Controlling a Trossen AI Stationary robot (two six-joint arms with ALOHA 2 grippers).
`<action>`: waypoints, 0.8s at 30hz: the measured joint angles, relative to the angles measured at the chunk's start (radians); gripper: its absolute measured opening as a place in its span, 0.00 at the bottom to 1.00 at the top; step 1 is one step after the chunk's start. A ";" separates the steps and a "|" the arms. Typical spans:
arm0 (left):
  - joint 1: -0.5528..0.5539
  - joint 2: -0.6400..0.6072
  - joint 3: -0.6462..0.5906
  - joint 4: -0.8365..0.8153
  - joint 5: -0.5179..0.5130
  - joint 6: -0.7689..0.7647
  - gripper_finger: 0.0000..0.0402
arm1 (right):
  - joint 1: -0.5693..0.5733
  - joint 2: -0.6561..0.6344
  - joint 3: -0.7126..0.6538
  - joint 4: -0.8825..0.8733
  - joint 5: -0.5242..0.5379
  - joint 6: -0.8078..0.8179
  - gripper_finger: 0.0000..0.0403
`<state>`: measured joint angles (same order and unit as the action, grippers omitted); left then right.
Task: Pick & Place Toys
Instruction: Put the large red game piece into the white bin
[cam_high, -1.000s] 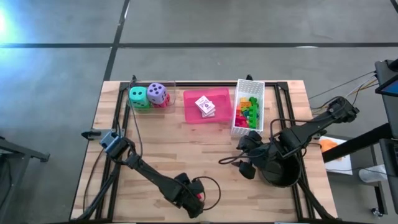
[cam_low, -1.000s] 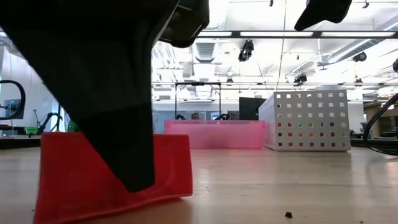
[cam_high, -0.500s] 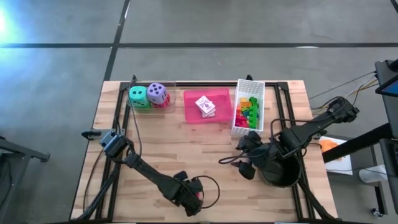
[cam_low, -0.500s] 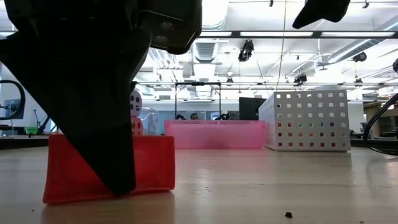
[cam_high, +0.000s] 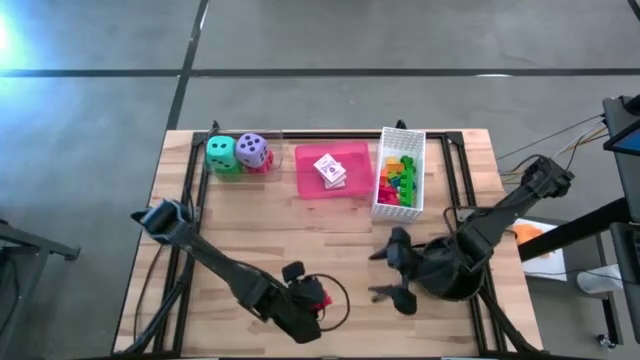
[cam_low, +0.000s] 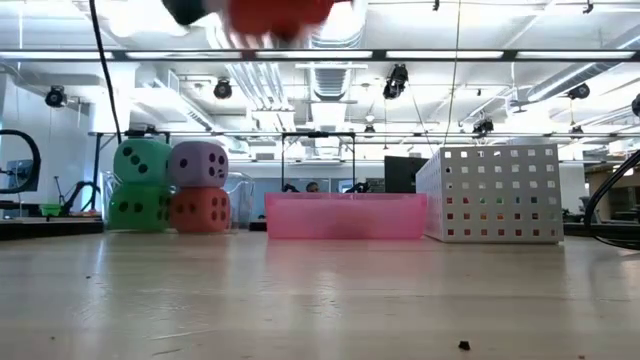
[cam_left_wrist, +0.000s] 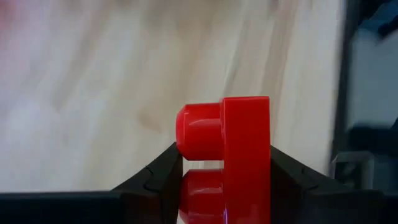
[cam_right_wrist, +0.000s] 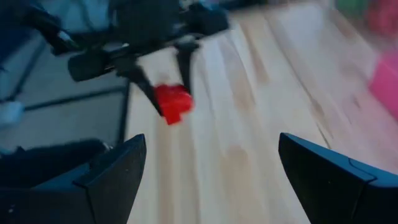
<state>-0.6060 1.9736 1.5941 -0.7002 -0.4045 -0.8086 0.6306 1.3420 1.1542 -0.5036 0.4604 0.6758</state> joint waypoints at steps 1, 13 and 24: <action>0.000 -0.023 0.000 0.021 -0.035 0.023 0.40 | 0.015 0.008 -0.001 0.046 0.020 -0.031 0.88; 0.000 -0.171 0.002 0.429 -0.063 0.416 0.40 | 0.078 0.081 0.000 0.457 0.205 -0.298 0.88; 0.012 -0.170 0.002 0.499 -0.037 0.492 0.40 | 0.081 0.128 0.004 0.587 0.152 -0.314 0.88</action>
<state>-0.5945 1.8034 1.5958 -0.2012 -0.4414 -0.3170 0.7115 1.4697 1.1580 0.0838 0.6121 0.3622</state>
